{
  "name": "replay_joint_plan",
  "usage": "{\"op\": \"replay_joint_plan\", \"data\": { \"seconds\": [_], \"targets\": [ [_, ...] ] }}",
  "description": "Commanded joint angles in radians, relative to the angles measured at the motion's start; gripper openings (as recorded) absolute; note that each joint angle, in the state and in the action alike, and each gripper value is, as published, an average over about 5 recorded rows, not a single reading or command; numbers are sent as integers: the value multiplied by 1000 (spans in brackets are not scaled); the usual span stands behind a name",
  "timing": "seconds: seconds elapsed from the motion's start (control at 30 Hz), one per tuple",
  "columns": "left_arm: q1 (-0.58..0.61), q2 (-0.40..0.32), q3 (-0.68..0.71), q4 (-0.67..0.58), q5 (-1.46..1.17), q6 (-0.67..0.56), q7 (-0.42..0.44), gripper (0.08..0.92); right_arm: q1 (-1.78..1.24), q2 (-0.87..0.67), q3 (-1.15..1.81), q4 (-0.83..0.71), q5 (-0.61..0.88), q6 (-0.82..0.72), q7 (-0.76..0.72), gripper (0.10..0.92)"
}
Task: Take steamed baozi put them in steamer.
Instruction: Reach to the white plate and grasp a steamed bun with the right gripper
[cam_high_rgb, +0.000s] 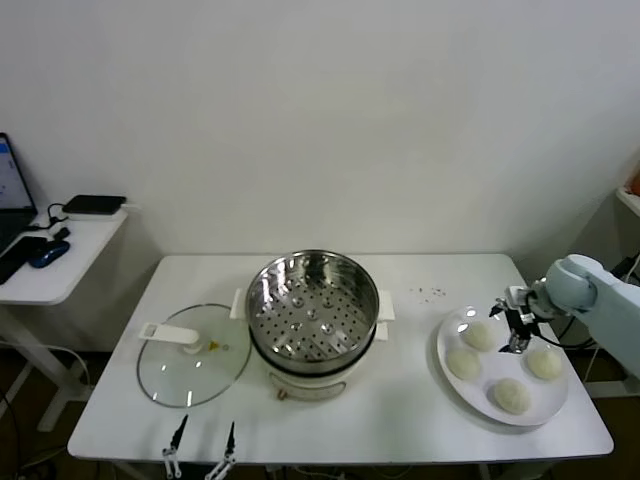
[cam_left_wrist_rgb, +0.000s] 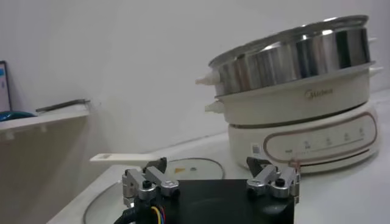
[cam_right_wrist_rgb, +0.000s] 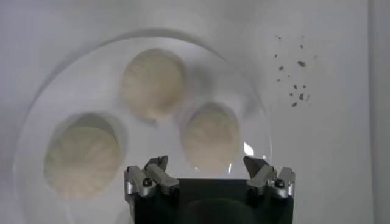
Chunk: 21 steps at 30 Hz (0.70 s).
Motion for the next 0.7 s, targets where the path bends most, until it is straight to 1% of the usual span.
{"op": "replay_joint_plan", "data": {
  "seconds": [0.03, 0.27, 0.7],
  "targets": [
    [2, -7, -10, 20, 25, -11, 1, 823, 142, 152, -144, -216, -25, 90, -33, 823],
    [-4, -7, -11, 33, 35, -14, 6, 823, 116, 187, -135, -245, -27, 95, -40, 823],
    [-12, -2, -14, 57, 77, -22, 9, 823, 85, 190, -110, -246, -30, 82, -54, 823]
  ]
}}
